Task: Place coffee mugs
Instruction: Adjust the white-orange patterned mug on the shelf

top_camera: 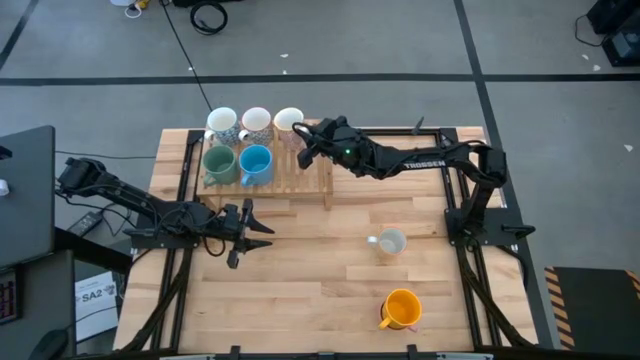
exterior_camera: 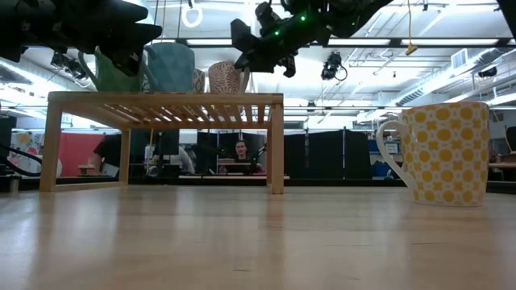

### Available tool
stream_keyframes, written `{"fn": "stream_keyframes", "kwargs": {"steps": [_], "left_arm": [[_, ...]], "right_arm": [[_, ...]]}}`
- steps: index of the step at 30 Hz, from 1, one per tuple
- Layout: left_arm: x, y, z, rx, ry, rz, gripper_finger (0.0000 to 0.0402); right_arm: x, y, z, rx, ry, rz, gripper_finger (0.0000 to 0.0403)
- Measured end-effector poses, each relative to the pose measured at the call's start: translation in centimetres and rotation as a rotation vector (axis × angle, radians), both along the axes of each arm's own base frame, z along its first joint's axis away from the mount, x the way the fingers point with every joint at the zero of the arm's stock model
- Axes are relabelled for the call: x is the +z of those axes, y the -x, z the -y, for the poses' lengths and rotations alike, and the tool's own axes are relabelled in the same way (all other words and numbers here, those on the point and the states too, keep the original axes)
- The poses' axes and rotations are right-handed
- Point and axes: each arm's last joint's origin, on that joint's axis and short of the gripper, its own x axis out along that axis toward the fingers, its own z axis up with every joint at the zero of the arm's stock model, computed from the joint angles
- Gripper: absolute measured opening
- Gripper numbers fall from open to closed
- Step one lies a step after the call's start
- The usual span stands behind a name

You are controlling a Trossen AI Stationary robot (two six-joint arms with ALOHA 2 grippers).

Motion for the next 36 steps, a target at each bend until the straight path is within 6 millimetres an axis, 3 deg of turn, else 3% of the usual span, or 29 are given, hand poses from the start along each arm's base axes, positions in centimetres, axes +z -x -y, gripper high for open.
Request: {"fn": "stream_keyframes", "kwargs": {"steps": [10, 36], "left_arm": [[0.0, 0.0, 0.0, 0.0, 0.004, 0.004, 0.0148], [-0.1, 0.0, 0.0, -0.001, -0.001, -0.006, 0.0148]], "right_arm": [[-2.1, -1.4, 0.2, -0.035, 0.022, 0.017, 0.0087], [-2.1, -1.6, 0.2, -0.027, -0.035, 0.086, 0.0104]]}}
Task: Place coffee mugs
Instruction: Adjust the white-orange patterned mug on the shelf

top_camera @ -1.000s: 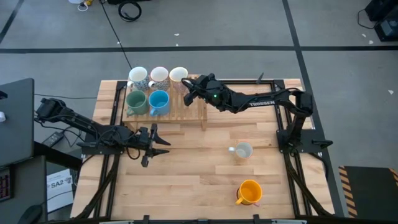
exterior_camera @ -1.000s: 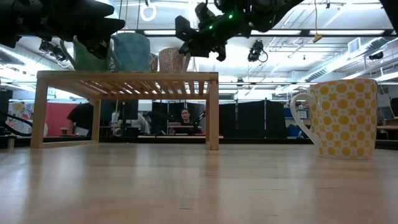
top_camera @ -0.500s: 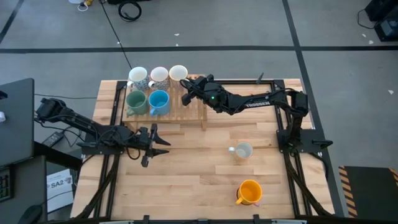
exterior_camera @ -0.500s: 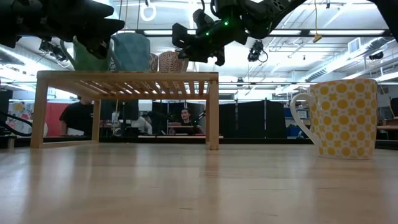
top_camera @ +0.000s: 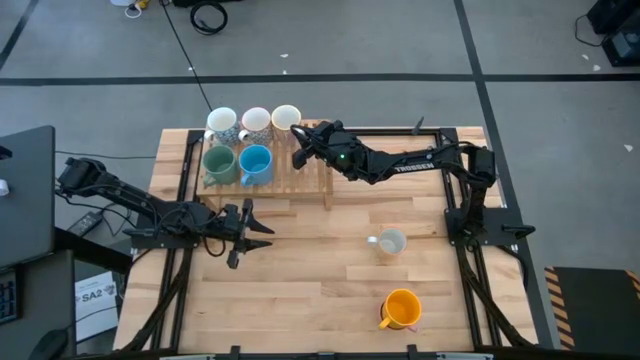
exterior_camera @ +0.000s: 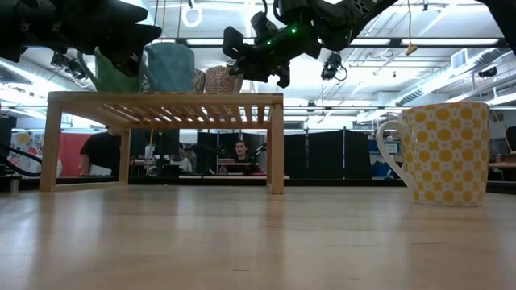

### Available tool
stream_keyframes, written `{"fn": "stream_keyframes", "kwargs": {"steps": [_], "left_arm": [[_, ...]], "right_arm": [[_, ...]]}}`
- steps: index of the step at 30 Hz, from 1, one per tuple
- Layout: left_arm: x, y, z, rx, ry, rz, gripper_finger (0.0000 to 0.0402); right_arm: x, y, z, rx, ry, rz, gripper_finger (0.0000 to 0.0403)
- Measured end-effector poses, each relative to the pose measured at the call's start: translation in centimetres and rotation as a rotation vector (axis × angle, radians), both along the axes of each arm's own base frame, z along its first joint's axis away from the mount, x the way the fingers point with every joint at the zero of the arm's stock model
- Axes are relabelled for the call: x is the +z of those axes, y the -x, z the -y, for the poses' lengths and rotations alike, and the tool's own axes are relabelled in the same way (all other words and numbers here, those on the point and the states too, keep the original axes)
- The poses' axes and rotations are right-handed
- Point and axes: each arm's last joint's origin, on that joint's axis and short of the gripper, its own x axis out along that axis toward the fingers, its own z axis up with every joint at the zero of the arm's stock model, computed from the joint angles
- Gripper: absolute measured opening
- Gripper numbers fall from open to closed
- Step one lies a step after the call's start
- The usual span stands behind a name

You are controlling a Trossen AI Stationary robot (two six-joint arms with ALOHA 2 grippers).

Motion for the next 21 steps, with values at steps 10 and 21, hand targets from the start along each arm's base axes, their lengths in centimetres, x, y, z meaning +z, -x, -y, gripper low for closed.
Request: {"fn": "stream_keyframes", "kwargs": {"steps": [10, 21], "left_arm": [[0.0, 0.0, 0.0, 0.0, 0.0, 0.0, 0.0148], [0.0, 0.0, 0.0, 0.0, 0.001, 0.0, 0.0148]], "right_arm": [[0.03, -0.13, -0.15, 0.081, -0.003, 0.001, 0.0111], [-0.04, -0.04, 0.2, 0.081, -0.005, -0.007, 0.0159]]}}
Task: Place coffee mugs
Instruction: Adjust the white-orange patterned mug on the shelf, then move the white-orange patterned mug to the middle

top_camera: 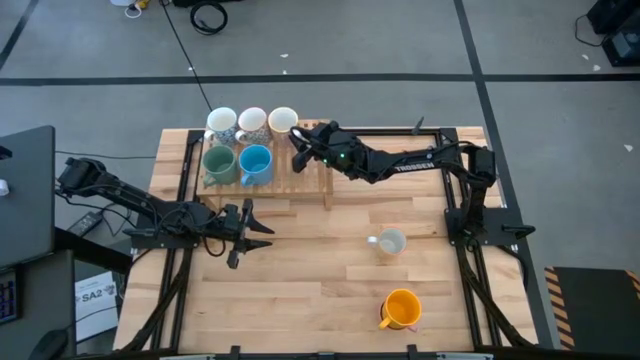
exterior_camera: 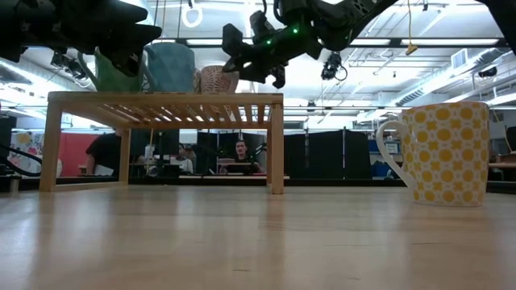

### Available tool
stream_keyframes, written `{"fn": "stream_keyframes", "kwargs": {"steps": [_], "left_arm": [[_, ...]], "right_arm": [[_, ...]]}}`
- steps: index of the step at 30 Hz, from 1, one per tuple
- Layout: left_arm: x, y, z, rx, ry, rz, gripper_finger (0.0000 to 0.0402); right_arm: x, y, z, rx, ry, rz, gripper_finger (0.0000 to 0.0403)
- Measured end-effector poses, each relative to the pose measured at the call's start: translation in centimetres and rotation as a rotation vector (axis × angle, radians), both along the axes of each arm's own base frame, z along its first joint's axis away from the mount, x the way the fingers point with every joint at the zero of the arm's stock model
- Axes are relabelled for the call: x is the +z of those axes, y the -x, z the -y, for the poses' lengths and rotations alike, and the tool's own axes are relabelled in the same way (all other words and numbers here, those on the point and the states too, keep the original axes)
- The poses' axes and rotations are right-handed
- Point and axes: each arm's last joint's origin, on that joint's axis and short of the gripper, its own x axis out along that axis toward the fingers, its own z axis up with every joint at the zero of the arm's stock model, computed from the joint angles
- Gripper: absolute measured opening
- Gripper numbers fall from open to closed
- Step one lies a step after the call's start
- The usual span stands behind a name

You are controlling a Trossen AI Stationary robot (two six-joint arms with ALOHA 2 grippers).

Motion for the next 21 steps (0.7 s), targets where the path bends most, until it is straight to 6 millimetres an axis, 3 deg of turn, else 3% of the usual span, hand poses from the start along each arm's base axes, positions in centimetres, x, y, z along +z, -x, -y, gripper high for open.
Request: {"fn": "stream_keyframes", "kwargs": {"steps": [9, 21], "left_arm": [[-0.01, 0.0, 0.0, 0.0, 0.0, -0.001, 0.0148], [-0.01, 0.0, 0.0, 0.0, 0.0, -0.001, 0.0148]], "right_arm": [[-0.23, 0.05, 0.13, 0.001, 0.028, -0.05, 0.0166], [-0.09, 0.14, 0.13, 0.0, 0.036, -0.056, 0.0213]]}}
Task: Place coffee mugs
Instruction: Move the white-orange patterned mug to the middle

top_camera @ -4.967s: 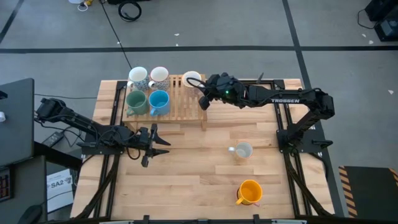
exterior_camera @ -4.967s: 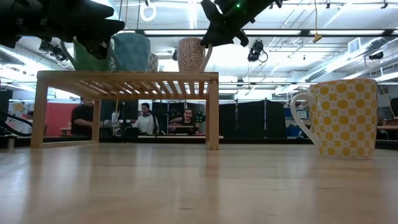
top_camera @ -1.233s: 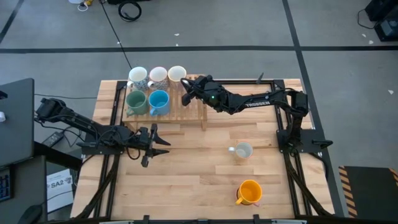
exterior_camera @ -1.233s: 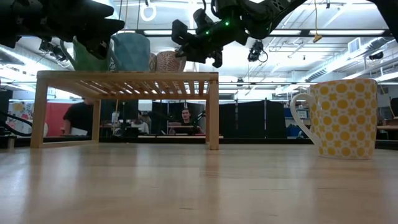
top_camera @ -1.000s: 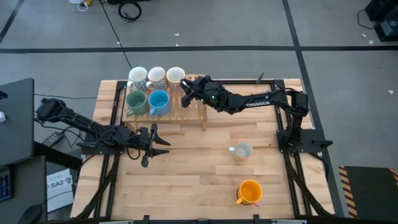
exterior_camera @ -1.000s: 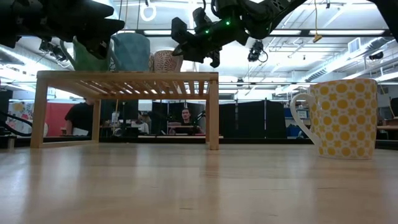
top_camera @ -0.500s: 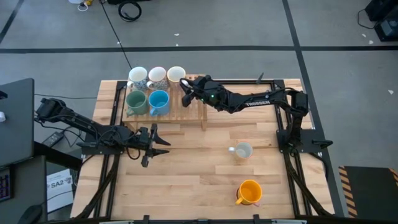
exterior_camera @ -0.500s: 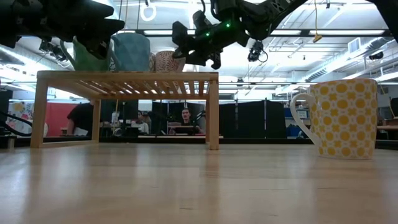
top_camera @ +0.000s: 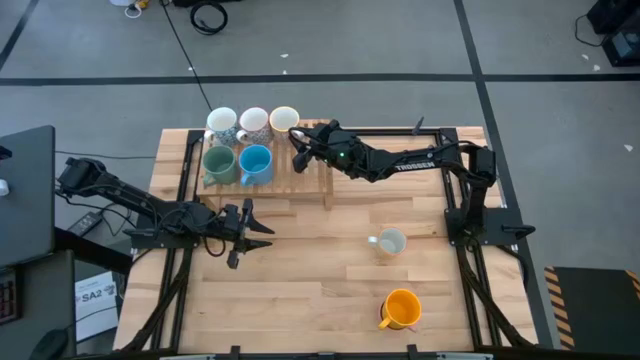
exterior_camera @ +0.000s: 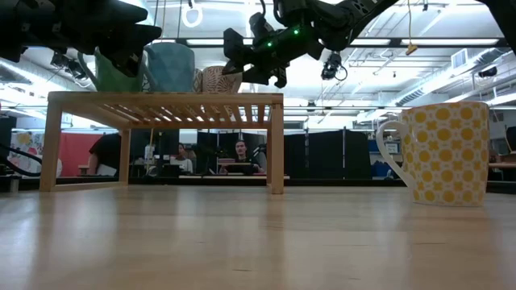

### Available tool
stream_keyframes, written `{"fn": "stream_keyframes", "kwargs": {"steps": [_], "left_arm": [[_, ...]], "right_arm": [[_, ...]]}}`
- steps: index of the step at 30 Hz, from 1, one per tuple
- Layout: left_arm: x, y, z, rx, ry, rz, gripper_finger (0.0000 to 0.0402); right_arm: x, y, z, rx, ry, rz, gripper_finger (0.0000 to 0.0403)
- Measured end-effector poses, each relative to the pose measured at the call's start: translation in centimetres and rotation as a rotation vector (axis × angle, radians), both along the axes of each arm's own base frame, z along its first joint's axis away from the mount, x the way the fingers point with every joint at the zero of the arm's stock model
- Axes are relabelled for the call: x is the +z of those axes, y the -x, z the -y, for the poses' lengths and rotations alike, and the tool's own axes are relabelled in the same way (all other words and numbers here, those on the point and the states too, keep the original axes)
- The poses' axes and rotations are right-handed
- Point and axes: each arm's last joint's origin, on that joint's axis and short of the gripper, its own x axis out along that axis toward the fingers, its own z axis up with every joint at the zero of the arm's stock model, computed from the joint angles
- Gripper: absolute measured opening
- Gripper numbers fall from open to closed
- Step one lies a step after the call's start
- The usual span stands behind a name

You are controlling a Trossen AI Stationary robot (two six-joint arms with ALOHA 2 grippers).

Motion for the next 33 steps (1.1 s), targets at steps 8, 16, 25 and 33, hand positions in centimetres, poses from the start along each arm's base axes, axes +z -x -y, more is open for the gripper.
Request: {"fn": "stream_keyframes", "kwargs": {"steps": [8, 16, 25, 33], "left_arm": [[0.0, 0.0, 0.0, 0.0, 0.0, -0.001, 0.0148], [0.0, 0.0, 0.0, 0.0, -0.001, -0.002, 0.0148], [0.0, 0.0, 0.0, 0.0, -0.001, -0.002, 0.0148], [0.0, 0.0, 0.0, 0.0, -0.001, -0.002, 0.0148]], "right_arm": [[0.4, 0.3, -0.1, -0.001, -0.001, -0.007, 0.0217], [2.0, 1.2, -0.3, 0.005, -0.002, -0.004, 0.0217], [6.6, 4.9, -1.3, 0.044, -0.014, -0.035, 0.0217], [11.1, 11.3, -3.4, 0.252, -0.097, -0.136, 0.0217]]}}
